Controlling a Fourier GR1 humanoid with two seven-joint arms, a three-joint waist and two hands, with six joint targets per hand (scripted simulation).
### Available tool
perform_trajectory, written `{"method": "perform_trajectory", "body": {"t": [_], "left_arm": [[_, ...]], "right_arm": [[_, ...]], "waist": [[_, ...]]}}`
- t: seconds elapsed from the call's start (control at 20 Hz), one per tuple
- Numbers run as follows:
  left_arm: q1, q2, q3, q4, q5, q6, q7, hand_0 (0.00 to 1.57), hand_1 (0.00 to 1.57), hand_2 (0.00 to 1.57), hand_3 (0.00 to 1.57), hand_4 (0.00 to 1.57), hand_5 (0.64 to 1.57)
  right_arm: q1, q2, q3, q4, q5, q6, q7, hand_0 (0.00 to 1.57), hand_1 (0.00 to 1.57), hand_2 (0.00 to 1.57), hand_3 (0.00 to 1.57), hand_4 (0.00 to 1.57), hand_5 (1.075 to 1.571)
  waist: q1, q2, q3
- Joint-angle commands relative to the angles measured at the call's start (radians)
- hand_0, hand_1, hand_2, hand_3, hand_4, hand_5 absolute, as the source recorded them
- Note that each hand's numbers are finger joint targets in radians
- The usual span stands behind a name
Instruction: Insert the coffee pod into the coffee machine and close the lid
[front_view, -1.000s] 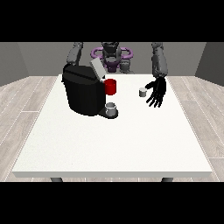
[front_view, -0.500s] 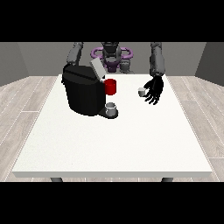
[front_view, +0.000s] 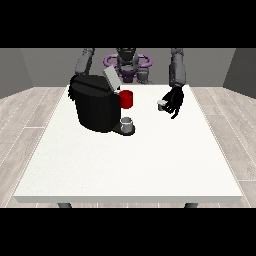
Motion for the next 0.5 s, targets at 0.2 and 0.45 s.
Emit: {"method": "perform_trajectory", "body": {"t": [0.2,0.45], "left_arm": [[0.011,-0.075,-0.012,0.022,-0.017,0.031,-0.098,1.30,1.30,1.38,1.34,0.68,1.571],[-0.030,-0.086,0.037,0.008,0.067,-0.134,-0.055,1.43,1.43,1.42,1.30,0.59,1.571]], "right_arm": [[0.033,-0.006,-0.013,0.053,-0.009,0.000,-0.014,0.00,0.00,0.00,0.00,0.41,1.571],[0.066,0.005,-0.006,0.088,-0.011,0.003,-0.018,0.00,0.00,0.00,0.00,0.32,1.571]], "waist": [[0.017,-0.052,-0.0110],[0.037,-0.132,-0.0108]]}}
